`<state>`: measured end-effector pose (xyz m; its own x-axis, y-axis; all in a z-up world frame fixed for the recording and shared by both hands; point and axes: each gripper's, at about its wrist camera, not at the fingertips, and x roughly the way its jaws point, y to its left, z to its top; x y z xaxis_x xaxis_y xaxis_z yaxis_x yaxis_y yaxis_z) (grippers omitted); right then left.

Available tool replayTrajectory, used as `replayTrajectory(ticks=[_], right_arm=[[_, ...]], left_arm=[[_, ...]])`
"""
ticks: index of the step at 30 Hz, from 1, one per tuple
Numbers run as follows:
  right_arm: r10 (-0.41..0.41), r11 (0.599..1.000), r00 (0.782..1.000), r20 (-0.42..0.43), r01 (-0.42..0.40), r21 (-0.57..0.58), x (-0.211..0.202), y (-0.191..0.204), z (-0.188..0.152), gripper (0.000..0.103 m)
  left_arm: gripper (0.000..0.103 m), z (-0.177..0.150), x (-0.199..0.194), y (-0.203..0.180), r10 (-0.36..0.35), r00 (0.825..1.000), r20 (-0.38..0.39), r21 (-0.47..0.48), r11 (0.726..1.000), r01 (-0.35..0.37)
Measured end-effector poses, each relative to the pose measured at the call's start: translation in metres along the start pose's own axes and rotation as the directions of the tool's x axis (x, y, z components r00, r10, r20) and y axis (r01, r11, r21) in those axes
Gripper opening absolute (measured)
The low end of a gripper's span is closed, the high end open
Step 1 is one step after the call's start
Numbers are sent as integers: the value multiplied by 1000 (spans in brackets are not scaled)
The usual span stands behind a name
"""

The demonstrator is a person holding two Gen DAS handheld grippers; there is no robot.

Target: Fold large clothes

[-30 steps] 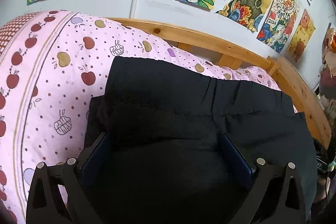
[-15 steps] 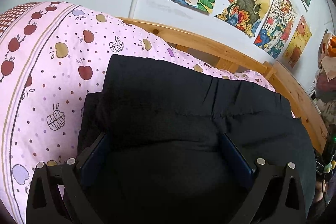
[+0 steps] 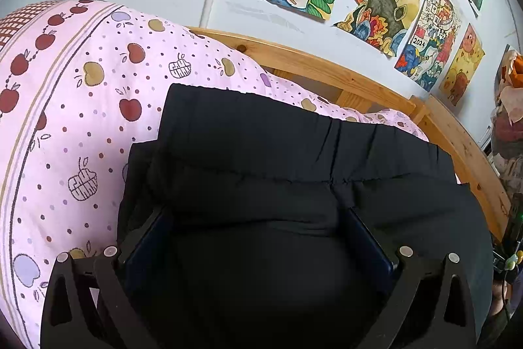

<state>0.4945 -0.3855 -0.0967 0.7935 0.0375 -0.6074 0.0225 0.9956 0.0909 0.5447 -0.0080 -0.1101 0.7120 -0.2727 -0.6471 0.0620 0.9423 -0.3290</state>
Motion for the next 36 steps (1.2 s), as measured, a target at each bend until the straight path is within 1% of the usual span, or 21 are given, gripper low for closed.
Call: replayTrajectory(ticks=[11,14,17,19,21,23,25,26,28,29,31,34,36], right_arm=[[-4,1000,1000,0,4,-5,1,0,-1,99],[7,1000,1000,-3,-7,0,0,-4,2,99],[30,999,1000,2,-30,19,-14,-7,8,99],[27,999,999,18,-27,19,-30,-8,11,99],[15,999,999,34,-16,27,-50,-12,13,99],[2,999,999,43,-3,34,-67,-16,12,99],[-18,999,999,44,17,30,-82,-23,11,99],[-36,999,998,43,35,22,-90,-28,11,99],[-69,998,997,39,69,5,-101,-38,11,99],[-83,997,996,33,83,6,-105,-44,10,99],[-86,996,996,14,85,36,-110,-57,8,99],[-47,993,999,-6,48,105,-113,-74,1,99],[0,989,999,-38,5,145,-107,-84,-6,99]], left_arm=[[103,0,0,0,2,1000,-1,4,1000,-2],[103,0,1,0,3,1000,-4,5,1000,-3],[103,3,1,-1,19,1000,-7,11,1000,-19],[102,4,-5,-1,27,1000,-2,19,999,-27],[102,6,-16,2,-3,1000,23,19,1000,3],[102,10,-33,11,-92,994,52,4,996,92],[102,12,-47,22,-145,987,69,-7,989,146],[102,13,-54,29,-152,986,66,-8,988,153],[102,14,-60,38,-128,991,48,3,992,128],[103,15,-62,45,-106,994,28,18,994,106],[103,13,-64,54,-86,996,-13,50,995,86],[103,9,-60,69,-93,991,-91,74,992,100],[103,3,-56,75,-113,985,-127,75,990,123]])
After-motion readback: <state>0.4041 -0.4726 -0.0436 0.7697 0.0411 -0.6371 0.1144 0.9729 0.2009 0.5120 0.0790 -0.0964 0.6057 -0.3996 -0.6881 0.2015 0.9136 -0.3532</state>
